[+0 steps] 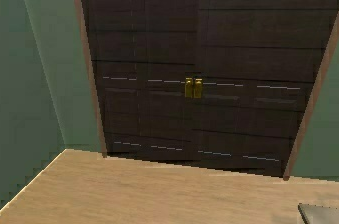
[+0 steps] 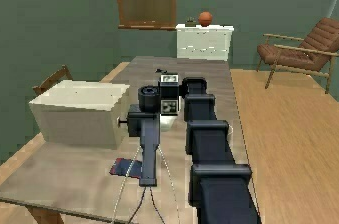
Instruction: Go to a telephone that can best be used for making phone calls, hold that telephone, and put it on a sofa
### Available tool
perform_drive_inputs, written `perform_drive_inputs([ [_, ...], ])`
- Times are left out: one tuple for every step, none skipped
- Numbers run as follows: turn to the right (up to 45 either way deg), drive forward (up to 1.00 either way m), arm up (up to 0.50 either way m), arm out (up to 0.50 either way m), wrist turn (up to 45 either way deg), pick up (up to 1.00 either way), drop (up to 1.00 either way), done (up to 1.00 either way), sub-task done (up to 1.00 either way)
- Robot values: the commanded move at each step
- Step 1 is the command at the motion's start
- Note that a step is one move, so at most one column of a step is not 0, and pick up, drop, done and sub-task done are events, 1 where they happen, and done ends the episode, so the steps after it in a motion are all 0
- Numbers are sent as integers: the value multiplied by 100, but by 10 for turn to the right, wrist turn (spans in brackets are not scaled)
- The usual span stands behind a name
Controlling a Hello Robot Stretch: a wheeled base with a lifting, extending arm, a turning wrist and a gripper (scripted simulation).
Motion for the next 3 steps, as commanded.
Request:
perform_drive_inputs([
  [0, 0, 0, 0, 450, 0, 0, 0, 0],
  [0, 0, 0, 0, 450, 0, 0, 0, 0],
  [0, 0, 0, 0, 450, 0, 0, 0, 0],
])
